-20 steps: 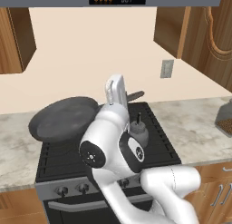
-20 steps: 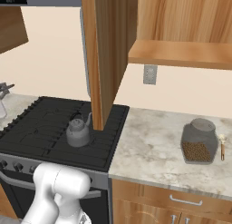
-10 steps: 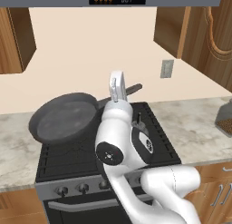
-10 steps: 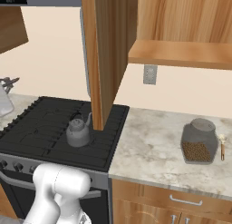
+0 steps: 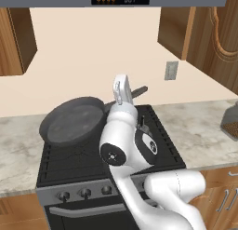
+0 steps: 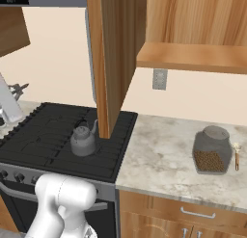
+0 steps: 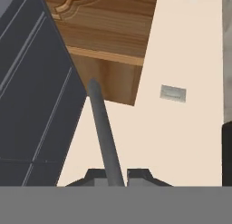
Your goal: Pick the pan from the cabinet and place it on the stove. Then turn on the stove burner for the pan.
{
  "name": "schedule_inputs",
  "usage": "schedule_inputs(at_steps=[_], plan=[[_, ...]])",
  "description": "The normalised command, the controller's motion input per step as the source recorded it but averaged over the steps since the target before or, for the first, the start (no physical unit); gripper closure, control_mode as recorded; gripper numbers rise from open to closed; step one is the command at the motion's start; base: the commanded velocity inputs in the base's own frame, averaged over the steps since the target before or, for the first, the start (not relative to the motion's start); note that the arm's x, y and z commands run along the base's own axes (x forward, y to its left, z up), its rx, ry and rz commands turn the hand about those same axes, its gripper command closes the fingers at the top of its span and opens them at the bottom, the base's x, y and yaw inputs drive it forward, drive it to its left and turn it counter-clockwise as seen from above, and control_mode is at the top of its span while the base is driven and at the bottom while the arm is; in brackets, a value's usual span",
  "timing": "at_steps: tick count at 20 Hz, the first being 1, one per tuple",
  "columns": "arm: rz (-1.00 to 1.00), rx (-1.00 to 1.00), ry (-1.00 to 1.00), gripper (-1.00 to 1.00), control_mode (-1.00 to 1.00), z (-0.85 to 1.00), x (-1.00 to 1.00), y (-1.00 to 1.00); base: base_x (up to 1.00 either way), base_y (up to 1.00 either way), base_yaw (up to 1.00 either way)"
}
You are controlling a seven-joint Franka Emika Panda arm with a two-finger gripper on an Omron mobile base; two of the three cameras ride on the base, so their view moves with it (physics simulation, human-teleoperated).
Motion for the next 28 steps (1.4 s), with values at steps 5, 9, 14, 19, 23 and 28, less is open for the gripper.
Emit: schedule_inputs(at_steps=[5, 9, 14, 19, 23, 28], plan=[[0.02, 0.11, -0.22, 1.00, -1.00, -0.61, 0.29, -0.30, 0.00, 0.00, 0.00], [0.00, 0.09, -0.23, 1.00, -1.00, -0.59, 0.13, -0.19, 0.00, 0.00, 0.00], [0.00, 0.09, -0.27, 1.00, -1.00, -0.66, 0.14, -0.22, 0.00, 0.00, 0.00], [-0.13, 0.11, -0.24, 1.00, -1.00, -0.71, 0.24, -0.20, 0.00, 0.00, 0.00], [-0.30, 0.12, -0.25, 1.00, -1.00, -0.67, 0.33, -0.01, 0.00, 0.00, 0.00], [-0.27, 0.13, -0.33, 1.00, -1.00, -0.58, 0.33, 0.00, 0.00, 0.00, 0.00]])
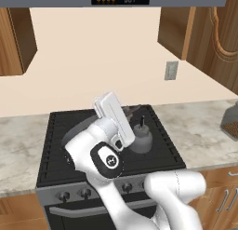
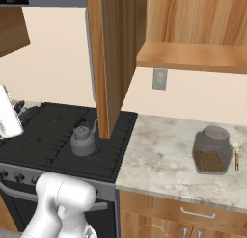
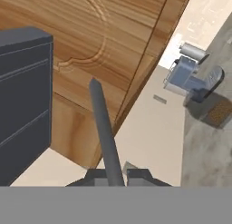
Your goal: Pick the pan from the cabinet and place it on the stove. Then turn on the stove burner for the pan.
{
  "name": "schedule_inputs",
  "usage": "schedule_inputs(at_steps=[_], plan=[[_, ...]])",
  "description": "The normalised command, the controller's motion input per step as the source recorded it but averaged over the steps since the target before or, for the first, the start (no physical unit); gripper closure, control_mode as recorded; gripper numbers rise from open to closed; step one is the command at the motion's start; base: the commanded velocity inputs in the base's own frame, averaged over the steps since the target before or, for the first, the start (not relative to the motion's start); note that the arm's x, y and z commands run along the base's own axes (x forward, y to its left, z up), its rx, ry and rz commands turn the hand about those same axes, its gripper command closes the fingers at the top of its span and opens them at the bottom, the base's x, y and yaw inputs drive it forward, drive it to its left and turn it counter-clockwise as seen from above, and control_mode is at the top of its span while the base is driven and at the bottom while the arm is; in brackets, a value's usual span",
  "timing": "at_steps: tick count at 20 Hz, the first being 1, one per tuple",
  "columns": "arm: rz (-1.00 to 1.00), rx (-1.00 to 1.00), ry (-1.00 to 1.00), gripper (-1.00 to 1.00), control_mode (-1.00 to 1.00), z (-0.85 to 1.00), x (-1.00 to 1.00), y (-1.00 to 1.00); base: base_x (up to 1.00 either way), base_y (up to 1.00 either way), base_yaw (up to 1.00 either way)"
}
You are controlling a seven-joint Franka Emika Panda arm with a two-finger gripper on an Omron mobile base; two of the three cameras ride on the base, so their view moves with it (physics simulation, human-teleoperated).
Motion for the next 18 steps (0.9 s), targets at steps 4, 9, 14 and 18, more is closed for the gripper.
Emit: schedule_inputs(at_steps=[4, 9, 14, 18], plan=[[-0.21, 0.11, -0.40, 1.00, -1.00, -0.55, 0.26, 0.00, 0.00, 0.00, 0.00], [-0.11, 0.18, -0.34, 1.00, -1.00, -0.57, 0.19, 0.06, 0.00, 0.00, 0.00], [-0.06, 0.19, -0.30, 1.00, -1.00, -0.58, 0.18, 0.01, 0.00, 0.00, 0.00], [-0.02, 0.18, -0.33, 1.00, -1.00, -0.58, 0.24, 0.00, 0.00, 0.00, 0.00]])
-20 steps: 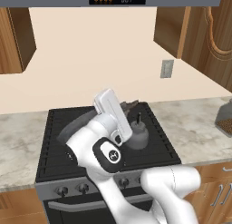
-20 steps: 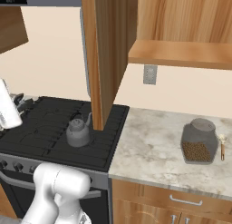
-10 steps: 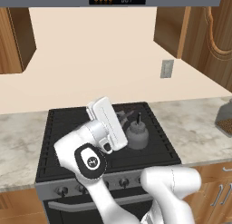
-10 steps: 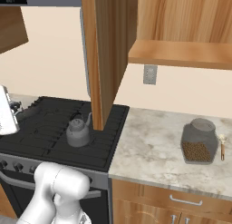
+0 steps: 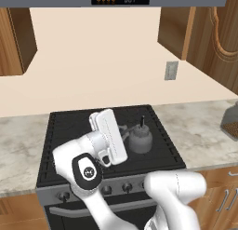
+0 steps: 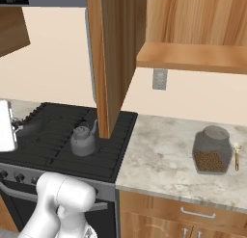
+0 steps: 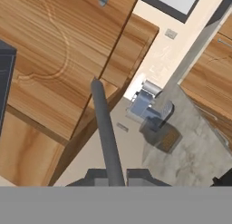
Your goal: Pick the pan from the cabinet and place it on the stove. Then turn on the stove burner for the pan.
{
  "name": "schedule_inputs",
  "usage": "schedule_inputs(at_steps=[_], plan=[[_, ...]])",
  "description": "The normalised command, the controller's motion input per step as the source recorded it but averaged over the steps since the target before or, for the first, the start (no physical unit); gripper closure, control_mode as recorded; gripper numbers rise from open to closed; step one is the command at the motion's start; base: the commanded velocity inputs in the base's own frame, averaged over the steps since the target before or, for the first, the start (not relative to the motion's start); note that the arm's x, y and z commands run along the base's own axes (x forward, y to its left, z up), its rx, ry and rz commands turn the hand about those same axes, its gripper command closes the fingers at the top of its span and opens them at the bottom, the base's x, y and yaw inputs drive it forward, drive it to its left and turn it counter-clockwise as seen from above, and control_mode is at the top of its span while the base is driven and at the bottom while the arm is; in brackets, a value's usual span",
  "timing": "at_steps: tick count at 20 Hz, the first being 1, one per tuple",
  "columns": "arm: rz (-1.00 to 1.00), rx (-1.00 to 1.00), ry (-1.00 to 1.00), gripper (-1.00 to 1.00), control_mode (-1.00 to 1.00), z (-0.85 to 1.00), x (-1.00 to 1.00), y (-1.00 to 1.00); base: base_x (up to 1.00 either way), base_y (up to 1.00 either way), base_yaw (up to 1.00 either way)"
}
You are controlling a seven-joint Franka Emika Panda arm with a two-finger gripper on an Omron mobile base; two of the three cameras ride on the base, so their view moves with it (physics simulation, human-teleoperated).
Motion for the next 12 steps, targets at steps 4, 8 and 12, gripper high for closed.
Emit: schedule_inputs(at_steps=[4, 8, 12], plan=[[-0.02, 0.13, -0.39, 1.00, -1.00, -0.58, 0.25, 0.00, 0.00, 0.00, 0.00], [0.00, 0.13, -0.40, 1.00, -1.00, -0.54, 0.29, 0.02, 0.00, 0.00, 0.00], [0.00, 0.14, -0.40, 1.00, -1.00, -0.49, 0.34, 0.03, 0.00, 0.00, 0.00]])
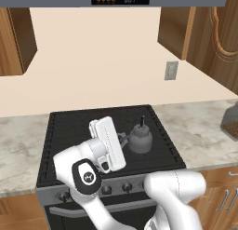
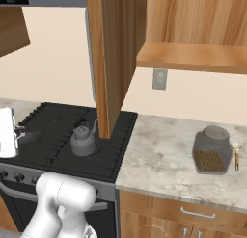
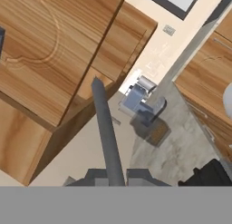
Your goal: Pick the pan from the cabinet and place it on the stove. Then turn on the stove burner for the pan.
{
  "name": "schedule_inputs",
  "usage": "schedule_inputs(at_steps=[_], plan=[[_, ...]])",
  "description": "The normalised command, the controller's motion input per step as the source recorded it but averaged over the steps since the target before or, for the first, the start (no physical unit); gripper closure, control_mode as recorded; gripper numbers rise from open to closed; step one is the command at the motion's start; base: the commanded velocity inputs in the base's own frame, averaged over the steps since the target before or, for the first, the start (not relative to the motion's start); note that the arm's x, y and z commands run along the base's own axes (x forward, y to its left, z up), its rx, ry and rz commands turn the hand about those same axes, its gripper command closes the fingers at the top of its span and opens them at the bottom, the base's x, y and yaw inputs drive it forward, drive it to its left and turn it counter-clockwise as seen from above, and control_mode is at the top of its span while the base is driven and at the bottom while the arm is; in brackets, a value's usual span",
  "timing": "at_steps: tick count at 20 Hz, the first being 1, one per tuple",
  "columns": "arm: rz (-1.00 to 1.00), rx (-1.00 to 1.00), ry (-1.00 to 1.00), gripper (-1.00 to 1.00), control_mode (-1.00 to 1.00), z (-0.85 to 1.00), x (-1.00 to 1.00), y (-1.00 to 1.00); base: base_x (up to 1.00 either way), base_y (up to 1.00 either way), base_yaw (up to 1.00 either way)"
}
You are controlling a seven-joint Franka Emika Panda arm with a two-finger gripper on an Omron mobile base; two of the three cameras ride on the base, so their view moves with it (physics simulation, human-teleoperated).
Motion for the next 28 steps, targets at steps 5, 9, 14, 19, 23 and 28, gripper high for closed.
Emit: schedule_inputs(at_steps=[5, 9, 14, 19, 23, 28], plan=[[0.00, 0.14, -0.42, 1.00, -1.00, -0.48, 0.34, 0.01, 0.00, 0.00, 0.00], [0.00, 0.14, -0.43, 1.00, -1.00, -0.53, 0.31, 0.02, 0.00, 0.00, 0.00], [0.00, 0.15, -0.44, 1.00, -1.00, -0.49, 0.37, 0.01, 0.00, 0.00, 0.00], [0.01, 0.18, -0.52, 1.00, -1.00, -0.34, 0.36, 0.00, 0.00, 0.00, 0.00], [0.04, 0.19, -0.59, 1.00, -1.00, -0.36, 0.19, 0.00, 0.00, 0.00, 0.00], [0.06, 0.20, -0.60, 1.00, -1.00, -0.41, 0.22, 0.00, 0.00, 0.00, 0.00]])
